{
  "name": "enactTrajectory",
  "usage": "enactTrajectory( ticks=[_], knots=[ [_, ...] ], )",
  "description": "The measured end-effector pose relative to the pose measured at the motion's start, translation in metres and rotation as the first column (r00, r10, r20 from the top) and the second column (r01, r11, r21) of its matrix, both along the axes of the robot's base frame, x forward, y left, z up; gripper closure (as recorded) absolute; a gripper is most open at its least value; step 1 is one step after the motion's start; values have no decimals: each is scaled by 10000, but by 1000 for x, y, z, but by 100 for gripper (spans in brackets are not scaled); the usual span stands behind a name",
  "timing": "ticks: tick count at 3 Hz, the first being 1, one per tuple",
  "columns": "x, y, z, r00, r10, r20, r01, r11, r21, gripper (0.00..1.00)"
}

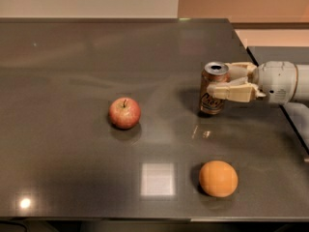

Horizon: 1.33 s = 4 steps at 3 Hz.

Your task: Place orange can upright

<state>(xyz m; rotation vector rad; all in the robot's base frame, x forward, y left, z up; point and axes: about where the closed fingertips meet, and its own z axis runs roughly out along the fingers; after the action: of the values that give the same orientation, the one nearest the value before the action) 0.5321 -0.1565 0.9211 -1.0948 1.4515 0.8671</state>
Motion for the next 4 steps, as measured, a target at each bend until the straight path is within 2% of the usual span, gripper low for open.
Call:
enactTrajectory(
  ticks=[3,4],
  knots=[
    [-1,-8,-13,9983,56,575,-62,9999,101,12],
    [-2,-15,-16,9976,62,685,-79,9997,244,0]
  ],
)
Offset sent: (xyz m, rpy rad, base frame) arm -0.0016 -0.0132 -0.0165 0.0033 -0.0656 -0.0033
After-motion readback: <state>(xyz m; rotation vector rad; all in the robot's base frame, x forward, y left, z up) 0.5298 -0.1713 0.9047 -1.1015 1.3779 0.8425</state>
